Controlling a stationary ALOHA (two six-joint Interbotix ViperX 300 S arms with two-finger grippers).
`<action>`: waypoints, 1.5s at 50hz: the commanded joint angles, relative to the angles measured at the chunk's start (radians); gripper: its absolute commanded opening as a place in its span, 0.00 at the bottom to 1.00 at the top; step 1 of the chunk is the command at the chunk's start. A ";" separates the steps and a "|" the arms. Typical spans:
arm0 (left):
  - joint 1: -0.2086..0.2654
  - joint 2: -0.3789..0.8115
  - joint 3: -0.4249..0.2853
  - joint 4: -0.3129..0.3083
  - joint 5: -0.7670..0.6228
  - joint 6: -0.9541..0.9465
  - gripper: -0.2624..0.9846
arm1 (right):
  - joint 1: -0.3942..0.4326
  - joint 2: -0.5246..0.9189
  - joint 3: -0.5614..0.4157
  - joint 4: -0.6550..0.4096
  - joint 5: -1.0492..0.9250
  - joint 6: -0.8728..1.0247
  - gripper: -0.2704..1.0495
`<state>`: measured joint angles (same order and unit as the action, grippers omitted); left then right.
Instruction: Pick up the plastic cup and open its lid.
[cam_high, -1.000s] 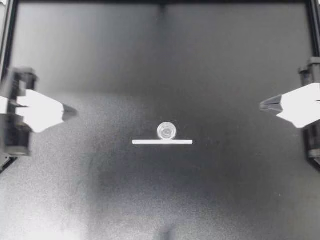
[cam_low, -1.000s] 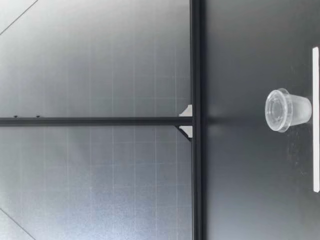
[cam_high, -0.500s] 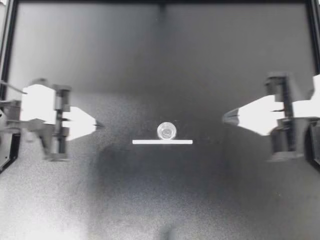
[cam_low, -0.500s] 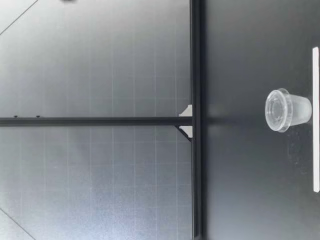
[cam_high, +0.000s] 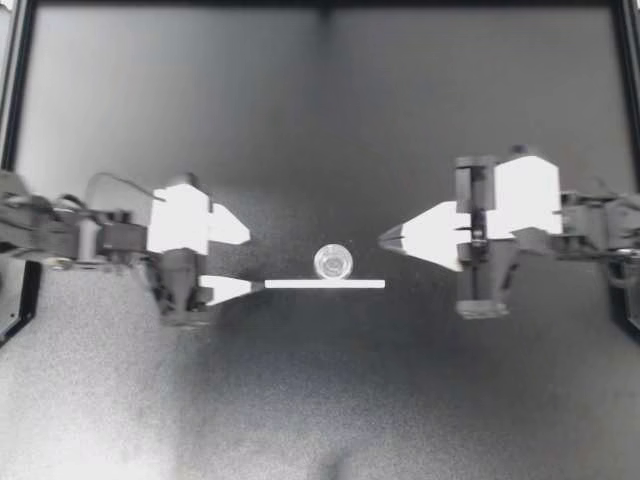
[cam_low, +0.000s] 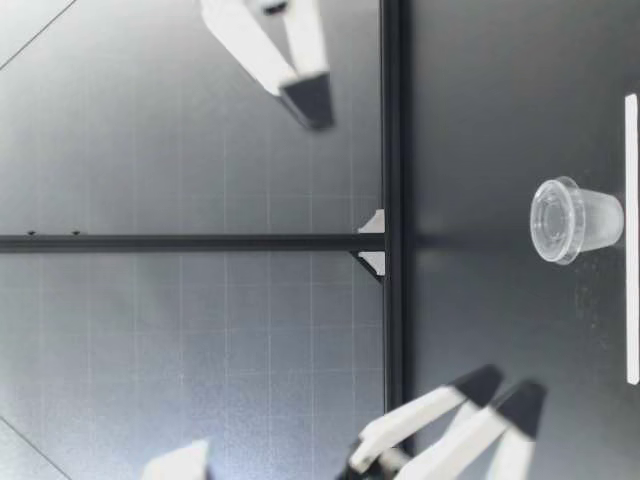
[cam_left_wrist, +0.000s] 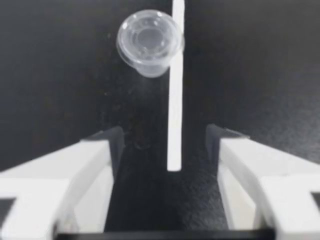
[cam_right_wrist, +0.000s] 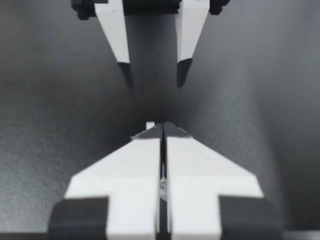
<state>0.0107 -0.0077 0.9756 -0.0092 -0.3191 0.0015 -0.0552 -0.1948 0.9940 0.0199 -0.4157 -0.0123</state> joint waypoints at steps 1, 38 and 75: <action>0.003 0.032 -0.035 -0.003 -0.035 0.003 0.66 | -0.009 0.031 -0.043 -0.003 0.009 0.000 0.07; 0.023 0.264 -0.147 -0.003 -0.235 0.014 0.65 | -0.020 0.264 -0.196 -0.029 0.147 -0.035 0.07; 0.026 0.328 -0.196 -0.003 -0.236 0.014 0.65 | -0.048 0.360 -0.199 -0.029 0.198 -0.031 0.07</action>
<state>0.0322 0.3359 0.7946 -0.0107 -0.5476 0.0138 -0.0936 0.1764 0.8099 -0.0092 -0.2255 -0.0460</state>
